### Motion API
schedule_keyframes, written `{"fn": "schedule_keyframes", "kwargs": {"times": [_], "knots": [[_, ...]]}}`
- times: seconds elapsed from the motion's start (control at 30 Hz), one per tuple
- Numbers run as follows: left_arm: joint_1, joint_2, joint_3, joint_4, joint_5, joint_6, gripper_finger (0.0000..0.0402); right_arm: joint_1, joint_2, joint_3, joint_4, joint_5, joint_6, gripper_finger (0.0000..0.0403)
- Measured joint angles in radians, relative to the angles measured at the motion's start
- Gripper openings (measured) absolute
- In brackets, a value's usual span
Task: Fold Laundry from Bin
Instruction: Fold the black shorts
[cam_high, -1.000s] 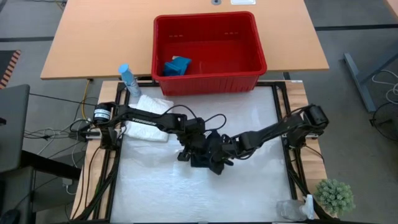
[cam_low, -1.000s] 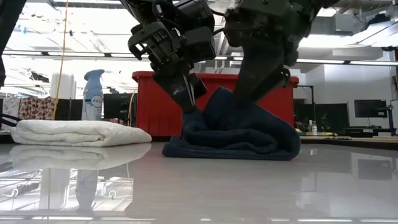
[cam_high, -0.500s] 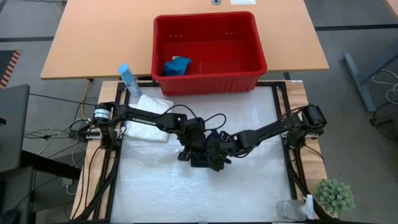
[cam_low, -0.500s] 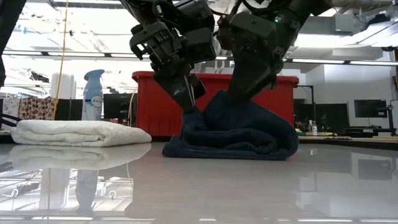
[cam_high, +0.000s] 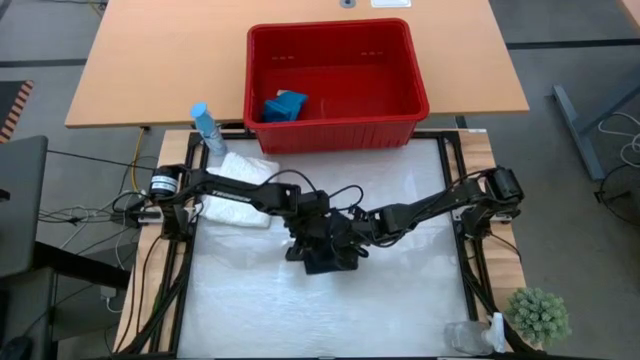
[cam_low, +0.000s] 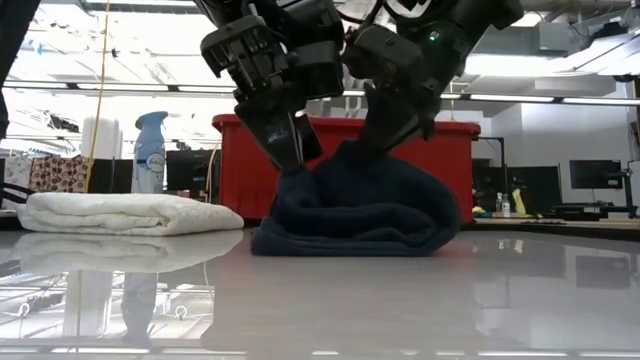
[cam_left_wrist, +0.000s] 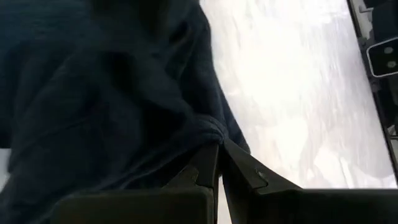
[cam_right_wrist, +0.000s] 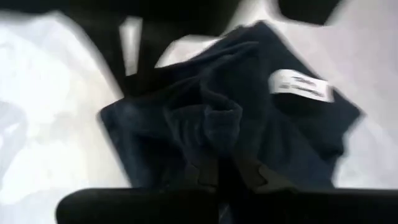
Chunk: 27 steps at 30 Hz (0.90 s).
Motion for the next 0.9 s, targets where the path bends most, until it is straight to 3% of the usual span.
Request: {"fn": "schedule_keyframes", "kwargs": {"times": [0.27,0.63,0.9], "knots": [[-0.027,-0.002,0.001,-0.005,-0.016,0.005,0.0000,0.008,0.000,0.000,0.067,0.085,0.042,0.0029],[-0.053,-0.006,-0.004,0.000,0.011,0.020,0.0000,0.013,0.082,0.002,0.226,-0.053,0.006,0.0029],[-0.049,-0.015,-0.003,-0.044,0.031,0.003,0.0000,0.022,0.087,0.002,0.228,-0.072,-0.005,0.0029]]}}
